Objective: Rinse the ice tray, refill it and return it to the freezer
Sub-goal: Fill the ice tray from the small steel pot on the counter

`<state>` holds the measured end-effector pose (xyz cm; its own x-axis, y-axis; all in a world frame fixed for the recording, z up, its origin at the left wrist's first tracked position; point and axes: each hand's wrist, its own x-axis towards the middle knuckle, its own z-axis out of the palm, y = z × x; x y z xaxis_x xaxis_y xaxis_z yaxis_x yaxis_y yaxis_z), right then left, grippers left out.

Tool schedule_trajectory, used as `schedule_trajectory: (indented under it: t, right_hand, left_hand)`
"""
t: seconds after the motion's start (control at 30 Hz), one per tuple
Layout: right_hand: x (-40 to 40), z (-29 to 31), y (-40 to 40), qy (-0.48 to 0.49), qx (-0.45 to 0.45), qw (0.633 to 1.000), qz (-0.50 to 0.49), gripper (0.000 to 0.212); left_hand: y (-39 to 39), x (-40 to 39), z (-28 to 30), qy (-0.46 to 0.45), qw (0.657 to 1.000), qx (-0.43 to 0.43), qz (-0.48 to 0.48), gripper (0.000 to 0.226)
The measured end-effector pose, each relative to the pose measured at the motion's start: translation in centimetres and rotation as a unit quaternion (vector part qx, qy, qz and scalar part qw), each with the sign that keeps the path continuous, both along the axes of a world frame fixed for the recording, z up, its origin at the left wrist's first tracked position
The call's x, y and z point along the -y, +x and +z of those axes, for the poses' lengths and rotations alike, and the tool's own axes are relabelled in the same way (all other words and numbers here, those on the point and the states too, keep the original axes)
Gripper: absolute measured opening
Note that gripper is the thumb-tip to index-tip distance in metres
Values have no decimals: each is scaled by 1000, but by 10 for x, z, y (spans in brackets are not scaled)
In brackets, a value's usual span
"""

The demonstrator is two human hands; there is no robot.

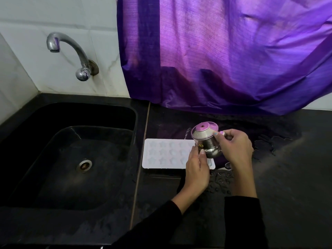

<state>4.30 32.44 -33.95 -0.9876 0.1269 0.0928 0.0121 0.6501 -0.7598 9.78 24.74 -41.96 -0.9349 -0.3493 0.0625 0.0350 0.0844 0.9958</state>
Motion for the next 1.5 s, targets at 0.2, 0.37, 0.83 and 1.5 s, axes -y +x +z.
schedule_trajectory:
  t: [0.2, 0.37, 0.83, 1.5]
  right_hand:
    - [2, 0, 2, 1, 5, 1000, -6, 21]
    - [3, 1, 4, -14, 13, 1000, -13, 21]
    - [5, 2, 4, -74, 2, 997, -15, 20]
    - [26, 3, 6, 13, -5, 999, 34, 22]
  left_hand:
    - [0, 3, 3, 3, 1000, 14, 0, 31]
    - [1, 3, 6, 2, 1000, 24, 6, 33]
    - [8, 10, 13, -2, 1000, -3, 22, 39]
    - [12, 22, 5, 12, 999, 14, 38, 34]
